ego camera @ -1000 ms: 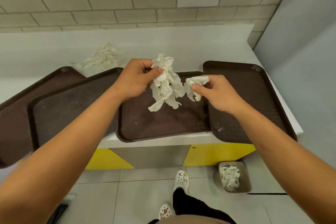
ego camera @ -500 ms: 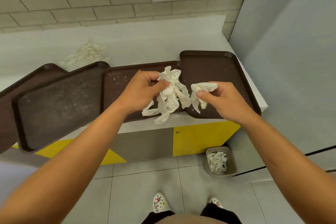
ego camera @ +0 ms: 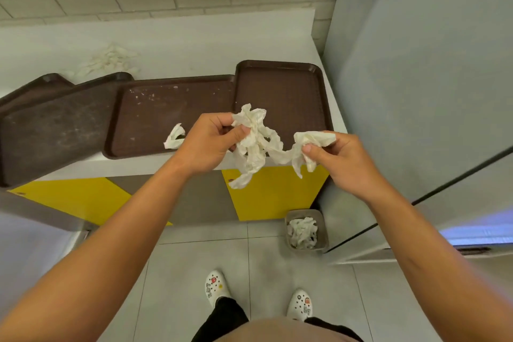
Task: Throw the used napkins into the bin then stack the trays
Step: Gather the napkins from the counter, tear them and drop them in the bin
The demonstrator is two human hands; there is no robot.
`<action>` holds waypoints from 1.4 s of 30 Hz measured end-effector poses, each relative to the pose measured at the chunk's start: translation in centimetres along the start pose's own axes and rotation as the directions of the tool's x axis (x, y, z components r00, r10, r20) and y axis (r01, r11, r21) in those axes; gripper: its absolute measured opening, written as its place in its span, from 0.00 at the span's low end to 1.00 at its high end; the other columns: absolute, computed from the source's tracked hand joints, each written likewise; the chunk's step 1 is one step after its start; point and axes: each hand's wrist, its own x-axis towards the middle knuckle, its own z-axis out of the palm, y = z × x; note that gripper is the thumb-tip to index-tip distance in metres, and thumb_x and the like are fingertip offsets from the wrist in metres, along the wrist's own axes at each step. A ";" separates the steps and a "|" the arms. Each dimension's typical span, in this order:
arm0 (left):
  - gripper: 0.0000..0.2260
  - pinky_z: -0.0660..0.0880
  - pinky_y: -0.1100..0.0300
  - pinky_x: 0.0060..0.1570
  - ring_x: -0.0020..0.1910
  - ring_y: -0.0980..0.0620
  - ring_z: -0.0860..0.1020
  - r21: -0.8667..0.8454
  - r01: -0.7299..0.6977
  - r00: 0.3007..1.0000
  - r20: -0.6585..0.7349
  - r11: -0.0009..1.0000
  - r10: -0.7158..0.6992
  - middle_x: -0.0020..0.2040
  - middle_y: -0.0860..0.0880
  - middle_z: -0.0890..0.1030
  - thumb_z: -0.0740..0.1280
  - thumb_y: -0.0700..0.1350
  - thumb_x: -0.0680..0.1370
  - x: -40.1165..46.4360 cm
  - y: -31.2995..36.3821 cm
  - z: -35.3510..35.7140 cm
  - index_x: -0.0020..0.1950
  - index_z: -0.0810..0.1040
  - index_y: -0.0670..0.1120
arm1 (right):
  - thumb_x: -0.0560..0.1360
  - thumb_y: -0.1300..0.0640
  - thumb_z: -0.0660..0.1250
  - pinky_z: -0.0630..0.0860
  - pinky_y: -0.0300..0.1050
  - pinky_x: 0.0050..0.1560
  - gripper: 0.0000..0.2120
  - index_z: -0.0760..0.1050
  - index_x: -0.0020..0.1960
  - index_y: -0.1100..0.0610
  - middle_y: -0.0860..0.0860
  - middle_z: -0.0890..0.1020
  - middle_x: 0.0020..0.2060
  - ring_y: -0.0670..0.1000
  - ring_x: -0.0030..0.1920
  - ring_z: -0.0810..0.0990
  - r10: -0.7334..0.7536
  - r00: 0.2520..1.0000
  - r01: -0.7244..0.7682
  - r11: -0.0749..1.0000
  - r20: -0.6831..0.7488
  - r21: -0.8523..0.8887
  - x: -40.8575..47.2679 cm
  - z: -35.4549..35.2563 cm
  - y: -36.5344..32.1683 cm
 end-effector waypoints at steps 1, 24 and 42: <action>0.06 0.78 0.50 0.44 0.41 0.47 0.82 0.000 0.005 1.000 -0.005 1.000 -0.005 0.43 0.41 0.85 0.67 0.38 0.80 -0.3 -0.2 1.3 0.49 0.84 0.43 | 0.78 0.61 0.71 0.81 0.48 0.55 0.08 0.84 0.55 0.53 0.53 0.87 0.49 0.54 0.52 0.86 0.008 1.000 -0.008 1.000 0.000 -0.002 -0.6 -0.8 0.5; 0.12 0.74 0.46 0.39 0.36 0.53 0.74 -0.036 0.259 0.966 0.014 0.965 -0.259 0.36 0.57 0.79 0.69 0.44 0.77 -0.5 -19.1 18.7 0.38 0.82 0.60 | 0.79 0.59 0.71 0.80 0.47 0.48 0.10 0.83 0.51 0.44 0.52 0.87 0.44 0.49 0.44 0.84 0.372 0.900 -0.374 0.927 -0.227 0.037 -6.5 -4.3 19.3; 0.08 0.70 0.68 0.36 0.32 0.63 0.74 0.036 0.406 0.913 -0.063 0.913 -0.404 0.36 0.59 0.79 0.68 0.40 0.80 2.0 -43.5 28.6 0.42 0.82 0.50 | 0.77 0.53 0.70 0.80 0.55 0.47 0.08 0.82 0.47 0.58 0.53 0.85 0.40 0.51 0.41 0.83 0.590 0.730 -0.643 0.764 -0.345 -0.055 -4.1 -1.6 48.1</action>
